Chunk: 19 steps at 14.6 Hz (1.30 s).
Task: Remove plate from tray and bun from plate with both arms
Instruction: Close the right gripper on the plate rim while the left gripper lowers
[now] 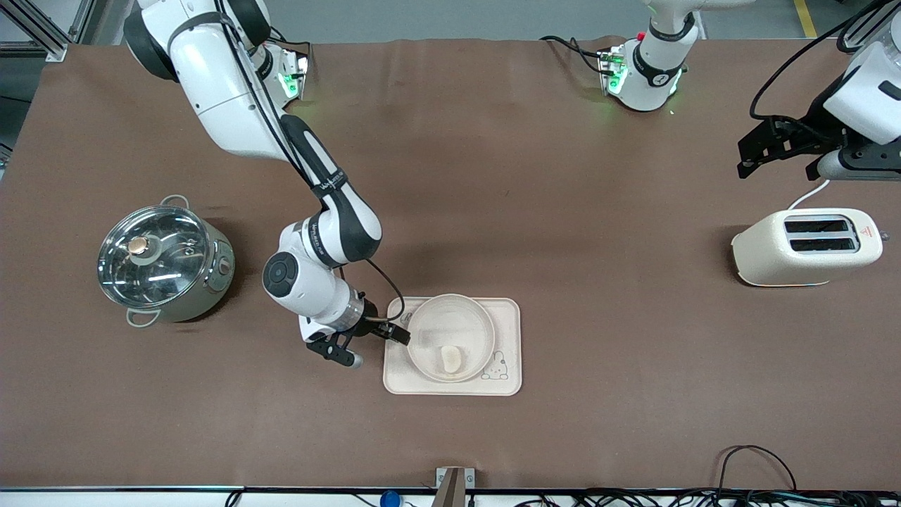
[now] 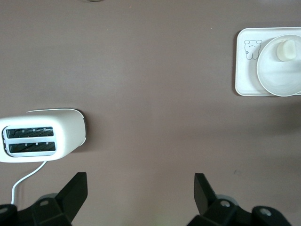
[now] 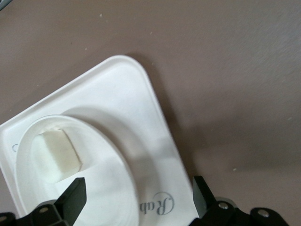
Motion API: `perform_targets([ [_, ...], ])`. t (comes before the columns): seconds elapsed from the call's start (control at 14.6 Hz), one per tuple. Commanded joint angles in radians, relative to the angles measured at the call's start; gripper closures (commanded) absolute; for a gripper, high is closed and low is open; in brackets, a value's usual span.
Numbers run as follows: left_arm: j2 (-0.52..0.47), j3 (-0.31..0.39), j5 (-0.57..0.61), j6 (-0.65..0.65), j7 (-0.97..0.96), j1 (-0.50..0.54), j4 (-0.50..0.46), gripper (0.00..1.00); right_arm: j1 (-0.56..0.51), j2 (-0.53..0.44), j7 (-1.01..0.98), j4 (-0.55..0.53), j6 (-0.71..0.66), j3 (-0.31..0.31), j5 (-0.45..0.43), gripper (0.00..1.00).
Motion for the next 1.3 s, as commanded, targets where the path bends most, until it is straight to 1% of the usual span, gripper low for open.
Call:
perform_targets([
  [0.0, 0.006, 0.005, 0.009, -0.006, -0.004, 0.002, 0.013, 0.00, 0.021, 0.016, 0.008, 0.025, -0.004, -0.006, 0.036, 0.00],
  [0.14, 0.006, 0.018, 0.009, -0.006, -0.003, 0.002, 0.012, 0.00, 0.033, 0.027, -0.003, 0.025, -0.004, -0.006, 0.036, 0.00],
  [0.21, 0.006, 0.023, 0.009, -0.005, -0.003, 0.002, 0.013, 0.00, 0.041, 0.034, -0.006, 0.025, -0.004, -0.006, 0.034, 0.03],
  [0.41, 0.010, 0.023, 0.004, -0.003, -0.004, 0.002, 0.015, 0.00, 0.053, 0.043, -0.008, 0.025, 0.010, -0.006, 0.034, 0.20],
  [0.48, 0.020, 0.023, 0.006, -0.002, -0.006, 0.002, 0.016, 0.00, 0.054, 0.045, -0.008, 0.025, 0.012, -0.006, 0.034, 0.23],
  [0.62, 0.026, 0.023, 0.006, 0.007, -0.006, 0.002, 0.015, 0.00, 0.057, 0.057, -0.011, 0.034, 0.012, -0.007, 0.030, 0.32],
  [0.89, 0.033, 0.021, 0.004, 0.011, -0.004, -0.001, 0.015, 0.00, 0.062, 0.070, -0.021, 0.049, 0.012, -0.007, 0.025, 0.60],
  [0.96, 0.033, 0.021, 0.001, 0.011, -0.004, -0.001, 0.015, 0.00, 0.062, 0.070, -0.038, 0.049, 0.012, -0.007, 0.025, 0.71],
  [1.09, 0.033, 0.021, -0.004, 0.011, 0.000, -0.001, 0.015, 0.00, 0.064, 0.070, -0.054, 0.048, 0.012, -0.009, 0.022, 0.96],
  [1.16, 0.033, 0.021, -0.004, 0.009, 0.005, -0.003, 0.015, 0.00, 0.064, 0.070, -0.069, 0.046, 0.012, -0.009, 0.022, 0.99],
  [1.23, 0.032, 0.021, -0.004, 0.009, 0.010, -0.003, 0.015, 0.00, 0.062, 0.070, -0.087, 0.046, 0.012, -0.009, 0.022, 1.00],
])
